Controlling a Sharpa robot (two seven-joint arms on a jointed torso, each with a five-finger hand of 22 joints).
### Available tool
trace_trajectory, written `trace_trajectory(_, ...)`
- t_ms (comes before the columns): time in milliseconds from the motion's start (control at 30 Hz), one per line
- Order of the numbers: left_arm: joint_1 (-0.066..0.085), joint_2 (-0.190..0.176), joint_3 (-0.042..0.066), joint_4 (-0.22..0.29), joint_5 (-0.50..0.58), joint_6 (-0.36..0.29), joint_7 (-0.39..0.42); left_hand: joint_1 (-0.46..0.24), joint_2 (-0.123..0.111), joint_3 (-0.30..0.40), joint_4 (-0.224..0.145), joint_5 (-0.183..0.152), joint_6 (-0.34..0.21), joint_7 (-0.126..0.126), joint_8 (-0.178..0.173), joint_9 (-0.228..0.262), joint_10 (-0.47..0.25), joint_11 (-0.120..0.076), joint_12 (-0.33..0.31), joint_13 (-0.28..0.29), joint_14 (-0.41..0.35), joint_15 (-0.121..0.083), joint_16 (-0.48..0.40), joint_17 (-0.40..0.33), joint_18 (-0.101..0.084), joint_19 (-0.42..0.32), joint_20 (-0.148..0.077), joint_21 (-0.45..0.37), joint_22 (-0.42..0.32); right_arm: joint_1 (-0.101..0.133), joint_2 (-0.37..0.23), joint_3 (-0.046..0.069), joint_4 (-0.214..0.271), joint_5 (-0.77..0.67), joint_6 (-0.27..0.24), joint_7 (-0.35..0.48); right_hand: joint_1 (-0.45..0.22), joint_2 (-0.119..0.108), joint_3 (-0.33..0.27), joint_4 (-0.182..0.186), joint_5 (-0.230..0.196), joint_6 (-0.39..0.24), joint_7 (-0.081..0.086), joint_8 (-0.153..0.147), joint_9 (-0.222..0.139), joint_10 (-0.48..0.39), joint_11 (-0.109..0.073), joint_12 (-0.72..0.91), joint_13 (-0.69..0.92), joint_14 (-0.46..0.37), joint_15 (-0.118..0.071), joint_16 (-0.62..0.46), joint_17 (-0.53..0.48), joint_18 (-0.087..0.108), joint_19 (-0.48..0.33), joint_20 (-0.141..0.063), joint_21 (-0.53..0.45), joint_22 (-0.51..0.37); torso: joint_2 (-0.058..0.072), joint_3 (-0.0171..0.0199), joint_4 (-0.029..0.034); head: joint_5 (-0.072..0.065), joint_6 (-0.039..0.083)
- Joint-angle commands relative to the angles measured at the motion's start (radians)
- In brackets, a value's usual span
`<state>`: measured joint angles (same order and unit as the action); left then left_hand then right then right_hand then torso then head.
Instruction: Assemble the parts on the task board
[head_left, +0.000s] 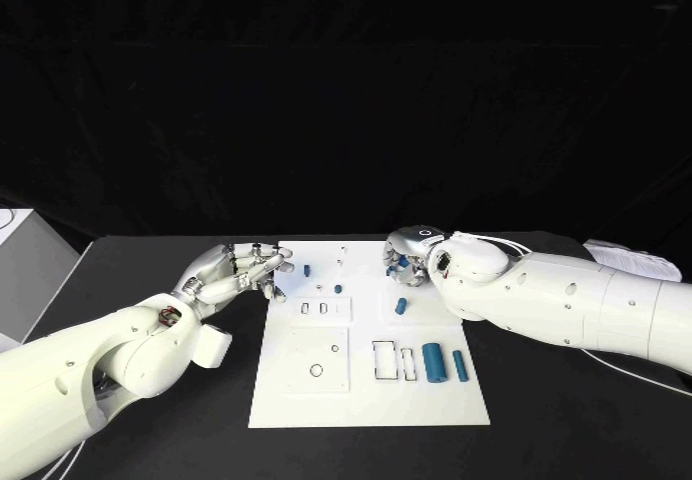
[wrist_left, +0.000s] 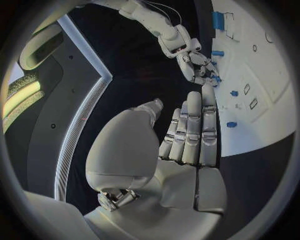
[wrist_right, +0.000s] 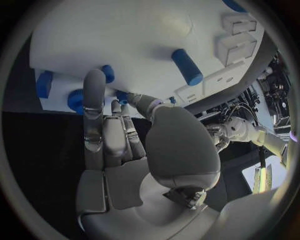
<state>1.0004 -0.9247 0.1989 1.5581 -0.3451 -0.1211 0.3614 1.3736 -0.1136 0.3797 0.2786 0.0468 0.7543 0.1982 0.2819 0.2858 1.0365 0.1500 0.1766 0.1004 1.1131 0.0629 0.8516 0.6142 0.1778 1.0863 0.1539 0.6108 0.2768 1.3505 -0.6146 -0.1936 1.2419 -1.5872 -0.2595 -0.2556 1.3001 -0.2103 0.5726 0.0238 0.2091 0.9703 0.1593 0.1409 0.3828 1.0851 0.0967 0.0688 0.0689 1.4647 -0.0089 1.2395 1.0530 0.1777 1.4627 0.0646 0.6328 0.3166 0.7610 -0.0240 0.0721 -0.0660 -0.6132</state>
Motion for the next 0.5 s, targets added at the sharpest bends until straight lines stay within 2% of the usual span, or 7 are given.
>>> trace_trajectory(33, 0.0, 0.0, 0.001, 0.003, -0.006, 0.023, 0.005, -0.006, 0.007, 0.003, 0.001, 0.004, -0.007, 0.028, -0.005, -0.001, -0.008, 0.002, -0.005, -0.001, 0.001, 0.007, -0.005, -0.001, 0.002, -0.001, 0.003, 0.004, 0.001, -0.002, 0.002, -0.001, -0.001, 0.001, 0.008, 0.004, -0.001, 0.013, 0.015, 0.001, 0.006, 0.012, -0.002, -0.001, 0.002, 0.018, -0.002, 0.006, 0.002, 0.017, 0.002, 0.008, 0.002, -0.01, 0.046, 0.003, 0.002, 0.007, 0.0, 0.0011, -0.0019, 0.001, -0.002)
trace_trajectory(200, 0.0, 0.0, 0.001, 0.002, -0.006, 0.022, 0.003, -0.006, 0.008, 0.003, 0.0, 0.004, -0.008, 0.028, -0.006, -0.001, -0.009, 0.002, -0.006, -0.001, 0.001, 0.008, -0.007, -0.002, 0.002, -0.002, 0.003, 0.004, 0.001, -0.002, 0.002, -0.001, 0.0, 0.001, 0.013, 0.005, -0.001, 0.025, 0.042, 0.001, 0.003, 0.037, -0.014, 0.012, 0.011, 0.053, -0.012, 0.008, 0.003, 0.017, -0.005, 0.016, 0.007, -0.01, 0.047, 0.001, 0.014, 0.022, 0.001, 0.0012, -0.0015, 0.0, -0.001)
trace_trajectory(267, 0.0, 0.0, 0.001, 0.002, -0.006, 0.022, 0.003, -0.006, 0.008, 0.003, 0.0, 0.004, -0.008, 0.028, -0.006, -0.001, -0.009, 0.002, -0.006, -0.001, 0.001, 0.008, -0.007, -0.002, 0.002, -0.002, 0.003, 0.004, 0.001, -0.002, 0.002, -0.001, 0.0, 0.001, 0.014, 0.004, -0.001, 0.027, 0.061, -0.002, -0.029, 0.046, -0.017, 0.017, 0.016, 0.068, -0.016, 0.004, 0.002, 0.017, -0.009, 0.02, 0.007, -0.009, 0.047, -0.001, 0.018, 0.027, 0.001, 0.0012, -0.0013, 0.0, -0.002)
trace_trajectory(500, 0.0, 0.0, 0.001, 0.0, -0.006, 0.025, 0.003, -0.005, 0.009, 0.005, 0.0, 0.004, -0.008, 0.029, -0.006, -0.001, -0.01, 0.003, -0.007, -0.001, 0.0, 0.008, -0.008, -0.002, 0.002, -0.003, 0.004, 0.004, 0.001, -0.002, 0.001, -0.001, 0.002, -0.007, -0.004, -0.009, 0.008, 0.041, 0.088, -0.016, -0.05, 0.076, -0.026, 0.041, 0.036, 0.117, -0.027, 0.007, 0.007, 0.018, -0.017, 0.03, 0.014, -0.009, 0.048, -0.007, 0.034, 0.047, 0.001, 0.0009, 0.0001, 0.0, -0.001)
